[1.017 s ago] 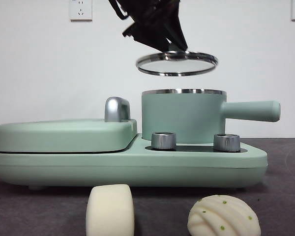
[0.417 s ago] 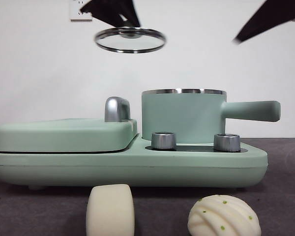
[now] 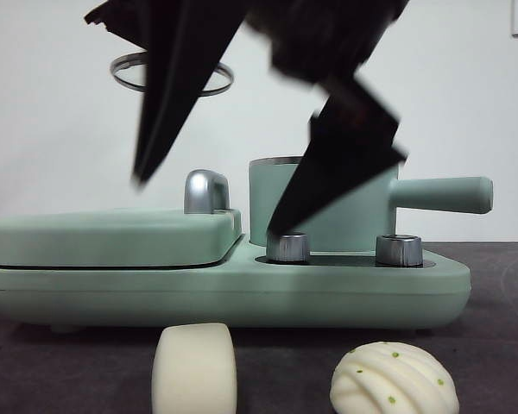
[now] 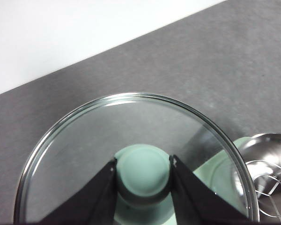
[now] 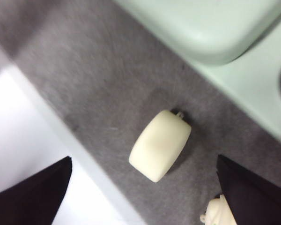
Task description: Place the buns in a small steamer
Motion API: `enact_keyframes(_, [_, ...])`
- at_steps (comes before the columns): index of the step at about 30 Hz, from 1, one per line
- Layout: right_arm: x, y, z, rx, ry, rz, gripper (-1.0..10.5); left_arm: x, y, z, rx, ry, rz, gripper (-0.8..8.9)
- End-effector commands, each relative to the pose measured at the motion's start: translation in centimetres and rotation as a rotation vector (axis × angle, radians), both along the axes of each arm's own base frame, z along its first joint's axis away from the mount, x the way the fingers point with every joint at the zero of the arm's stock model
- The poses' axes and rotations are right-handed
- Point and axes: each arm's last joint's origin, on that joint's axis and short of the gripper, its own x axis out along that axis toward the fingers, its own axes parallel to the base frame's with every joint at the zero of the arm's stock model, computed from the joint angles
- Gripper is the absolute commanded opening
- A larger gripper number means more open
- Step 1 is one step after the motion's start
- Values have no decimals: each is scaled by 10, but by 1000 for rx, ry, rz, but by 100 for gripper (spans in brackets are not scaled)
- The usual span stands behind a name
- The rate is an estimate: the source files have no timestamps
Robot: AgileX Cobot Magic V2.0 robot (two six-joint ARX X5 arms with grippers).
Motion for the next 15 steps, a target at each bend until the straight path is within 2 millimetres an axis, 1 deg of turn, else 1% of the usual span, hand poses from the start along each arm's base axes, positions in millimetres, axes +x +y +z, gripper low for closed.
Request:
enact_keyframes(1, [0,13,-12,-49,-1,-8,492,-4,4,18,-25,-72,2,51])
enact_keyframes(6, [2,26,-36,-101,28,8,491,-3,8,18,-26,-71,15,51])
enact_keyframes(10, [5,31,-51,-133,47,3,489,-3,9,18,-26,-71,16,49])
enact_keyframes(13, [7,34,-60,-150,58,4,410,-3,9,18,-26,-71,16,13])
enact_keyframes(15, [7,36,-64,-153,62,5,314,-3,9,18,-26,-71,16,15])
